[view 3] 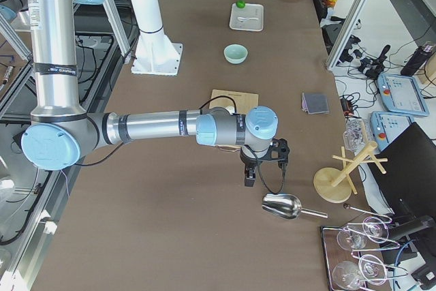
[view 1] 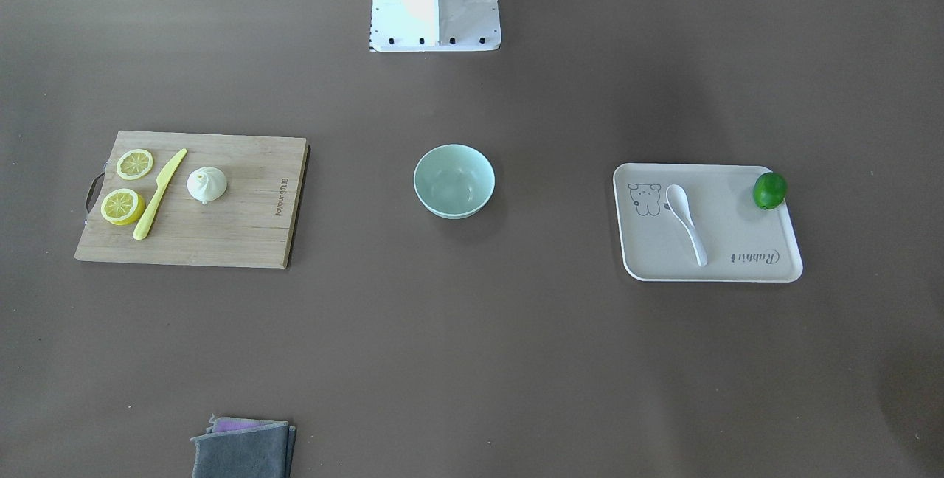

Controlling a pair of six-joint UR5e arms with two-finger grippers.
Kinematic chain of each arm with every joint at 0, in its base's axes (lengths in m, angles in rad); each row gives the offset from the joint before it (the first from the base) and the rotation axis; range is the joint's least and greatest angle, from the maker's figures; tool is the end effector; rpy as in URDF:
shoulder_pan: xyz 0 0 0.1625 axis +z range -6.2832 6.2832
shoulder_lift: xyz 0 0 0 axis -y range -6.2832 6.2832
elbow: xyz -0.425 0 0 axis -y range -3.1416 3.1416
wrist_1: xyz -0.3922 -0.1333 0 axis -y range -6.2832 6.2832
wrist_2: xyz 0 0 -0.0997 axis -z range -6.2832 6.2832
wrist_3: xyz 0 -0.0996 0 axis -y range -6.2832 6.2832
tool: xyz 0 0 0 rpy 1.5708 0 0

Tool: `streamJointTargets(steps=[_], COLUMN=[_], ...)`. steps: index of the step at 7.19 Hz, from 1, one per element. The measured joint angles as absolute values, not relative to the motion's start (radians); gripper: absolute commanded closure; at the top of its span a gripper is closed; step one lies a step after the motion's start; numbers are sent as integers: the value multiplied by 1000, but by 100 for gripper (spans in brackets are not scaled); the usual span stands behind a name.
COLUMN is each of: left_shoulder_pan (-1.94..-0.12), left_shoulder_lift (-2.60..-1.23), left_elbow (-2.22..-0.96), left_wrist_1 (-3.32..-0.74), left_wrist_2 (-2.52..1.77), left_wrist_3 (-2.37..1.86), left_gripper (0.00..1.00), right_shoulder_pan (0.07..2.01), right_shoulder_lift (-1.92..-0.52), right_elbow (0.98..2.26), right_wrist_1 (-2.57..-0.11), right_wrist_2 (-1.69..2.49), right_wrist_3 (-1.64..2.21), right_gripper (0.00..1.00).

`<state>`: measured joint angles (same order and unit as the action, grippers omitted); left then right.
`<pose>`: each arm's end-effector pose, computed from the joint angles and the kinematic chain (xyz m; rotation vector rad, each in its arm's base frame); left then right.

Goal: Put spoon and bun in bowl

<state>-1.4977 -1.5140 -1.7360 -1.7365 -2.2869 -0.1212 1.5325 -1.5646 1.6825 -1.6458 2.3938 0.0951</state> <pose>-0.0325 -0.4858 0.5897 0.1920 0.7334 0.0524 0.0413 -0.4966 0.6048 -0.0145 -0.8238 0.0359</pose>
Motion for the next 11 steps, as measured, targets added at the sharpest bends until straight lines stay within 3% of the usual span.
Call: streamJointTargets(steps=[7, 11], left_shoulder_pan=[-1497, -1442], left_shoulder_lift=[-1519, -1603], left_elbow=[-1751, -1793], left_wrist_1=[-1743, -1779], left_wrist_2=[-2288, -2288], left_wrist_3=[-122, -131], left_gripper=[2, 2], right_shoulder_pan=[1532, 1526], right_shoulder_lift=[-1565, -1554], right_elbow=[1688, 1718], right_wrist_1=[-1642, -1638], right_wrist_2=[2395, 2403], right_wrist_3=[97, 99], right_gripper=[0, 0])
